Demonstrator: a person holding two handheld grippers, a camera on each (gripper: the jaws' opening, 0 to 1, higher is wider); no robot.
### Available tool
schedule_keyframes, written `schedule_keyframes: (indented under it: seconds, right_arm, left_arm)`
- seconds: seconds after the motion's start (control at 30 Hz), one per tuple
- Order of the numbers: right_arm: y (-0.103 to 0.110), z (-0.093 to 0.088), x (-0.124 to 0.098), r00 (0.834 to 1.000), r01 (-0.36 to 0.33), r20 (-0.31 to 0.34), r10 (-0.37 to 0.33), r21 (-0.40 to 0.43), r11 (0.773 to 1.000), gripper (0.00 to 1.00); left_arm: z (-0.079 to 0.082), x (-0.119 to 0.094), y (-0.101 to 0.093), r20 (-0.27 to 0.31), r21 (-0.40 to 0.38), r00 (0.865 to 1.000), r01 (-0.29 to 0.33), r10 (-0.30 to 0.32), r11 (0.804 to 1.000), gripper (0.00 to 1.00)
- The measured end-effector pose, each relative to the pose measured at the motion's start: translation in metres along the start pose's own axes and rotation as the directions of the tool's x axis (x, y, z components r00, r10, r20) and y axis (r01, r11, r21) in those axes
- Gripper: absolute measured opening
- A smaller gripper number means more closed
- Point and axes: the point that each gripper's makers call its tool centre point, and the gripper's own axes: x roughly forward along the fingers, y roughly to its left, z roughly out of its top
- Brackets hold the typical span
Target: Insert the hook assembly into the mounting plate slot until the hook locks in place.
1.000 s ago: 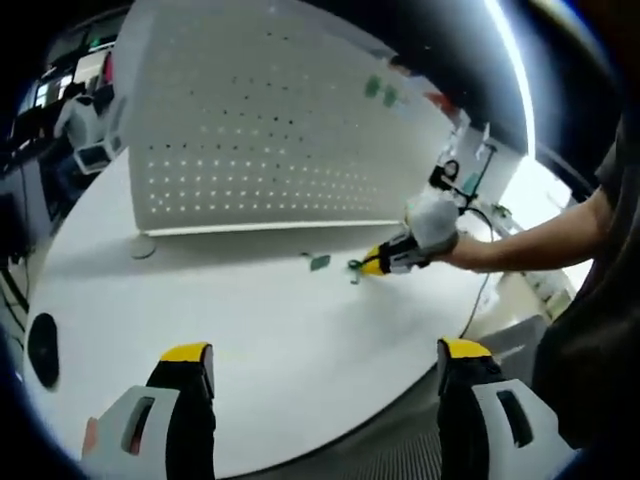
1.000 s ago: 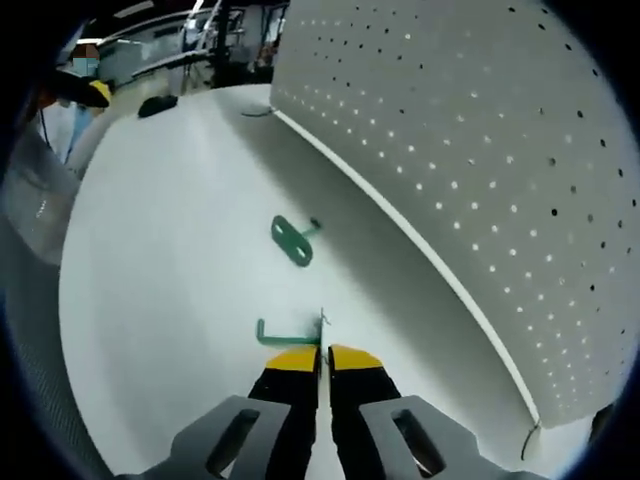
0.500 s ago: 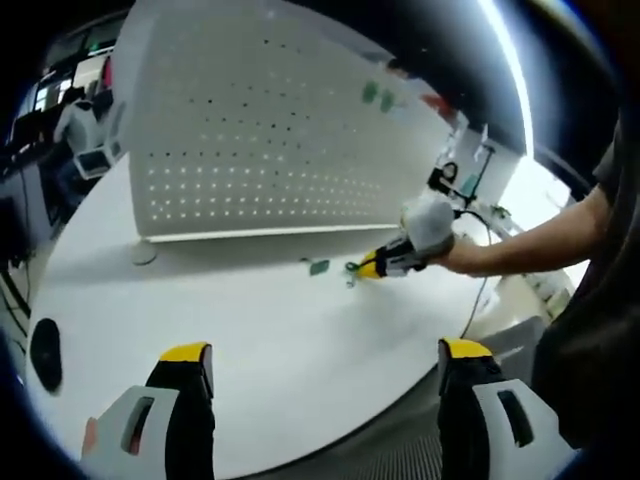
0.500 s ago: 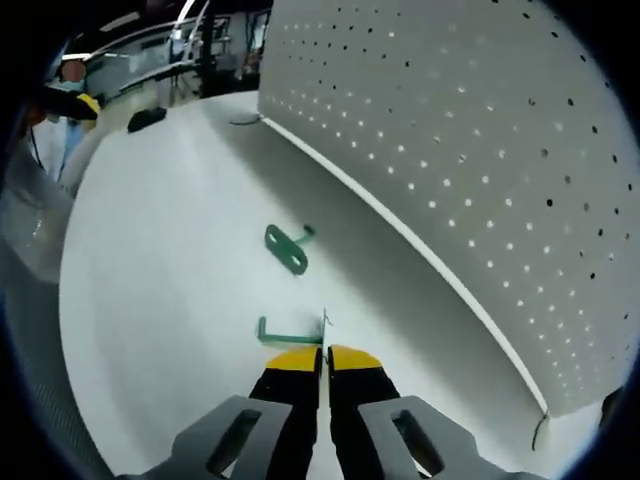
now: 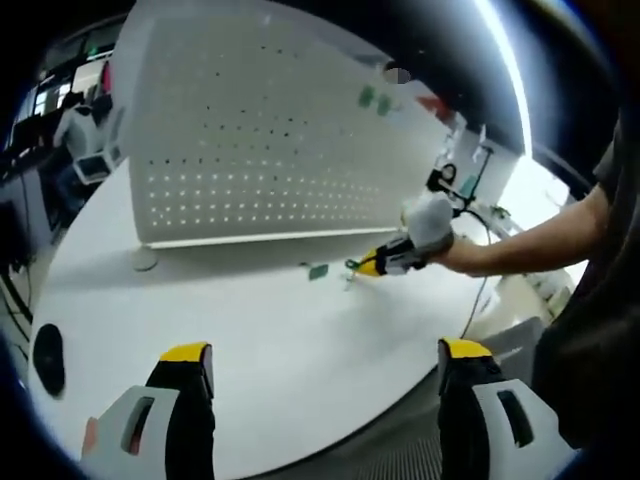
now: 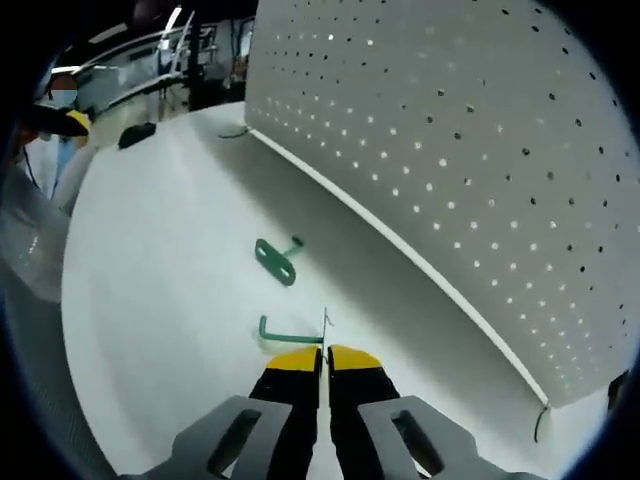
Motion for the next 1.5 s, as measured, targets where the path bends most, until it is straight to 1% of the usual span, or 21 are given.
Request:
schedule_keyframes:
  seconds: [0.23,0.43,0.63,0.73,0.97,1.07,1.23,1.4,1.47,1.5]
  right_arm:
    - [-0.003,0.004,-0.002,1.0,0.01,0.009,-0.01,0.005,1.0,0.0]
    - [-0.006,0.009,-0.006,1.0,0.019,0.021,-0.019,0.015,1.0,0.0]
    - [-0.008,0.016,-0.012,0.999,0.017,0.04,-0.02,0.059,0.998,0.0]
    - [-0.01,0.019,-0.016,0.999,0.021,0.048,-0.024,0.066,0.998,0.0]
    - [-0.016,0.033,-0.027,0.996,0.036,0.082,-0.043,0.077,0.996,0.0]
    - [-0.018,0.04,-0.032,0.994,0.038,0.098,-0.047,0.093,0.995,0.0]
    - [-0.02,0.052,-0.041,0.989,0.043,0.136,-0.056,0.1,0.994,0.0]
    - [-0.02,0.062,-0.048,0.985,0.029,0.167,-0.05,0.128,0.991,0.0]
    - [-0.016,0.066,-0.052,0.983,0.022,0.18,-0.043,0.118,0.993,0.0]
    - [-0.013,0.069,-0.054,0.981,0.008,0.192,-0.03,0.114,0.993,0.0]
  left_arm:
    - [0.005,-0.002,-0.002,0.015,0.012,1.0,0.002,-0.002,1.0,0.95]
    - [0.006,-0.004,-0.002,0.017,0.017,1.0,0.0,-0.001,1.0,0.95]
    - [0.012,-0.007,-0.003,0.033,0.032,0.999,-0.005,0.004,0.999,0.95]
    - [0.015,-0.009,-0.002,0.04,0.033,0.999,-0.008,0.007,0.999,0.95]
    - [0.023,-0.014,0.0,0.061,0.043,0.998,-0.018,0.016,0.999,0.95]
    - [0.029,-0.017,0.002,0.082,0.051,0.996,-0.03,0.026,0.998,0.95]
    - [0.032,-0.02,0.005,0.089,0.052,0.996,-0.035,0.03,0.998,0.94]
    - [0.035,-0.024,0.005,0.096,0.058,0.995,-0.029,0.024,0.998,0.92]
    - [0.037,-0.025,0.004,0.099,0.065,0.995,-0.023,0.016,0.998,0.91]
    - [0.04,-0.026,0.004,0.106,0.075,0.994,-0.02,0.012,0.997,0.9]
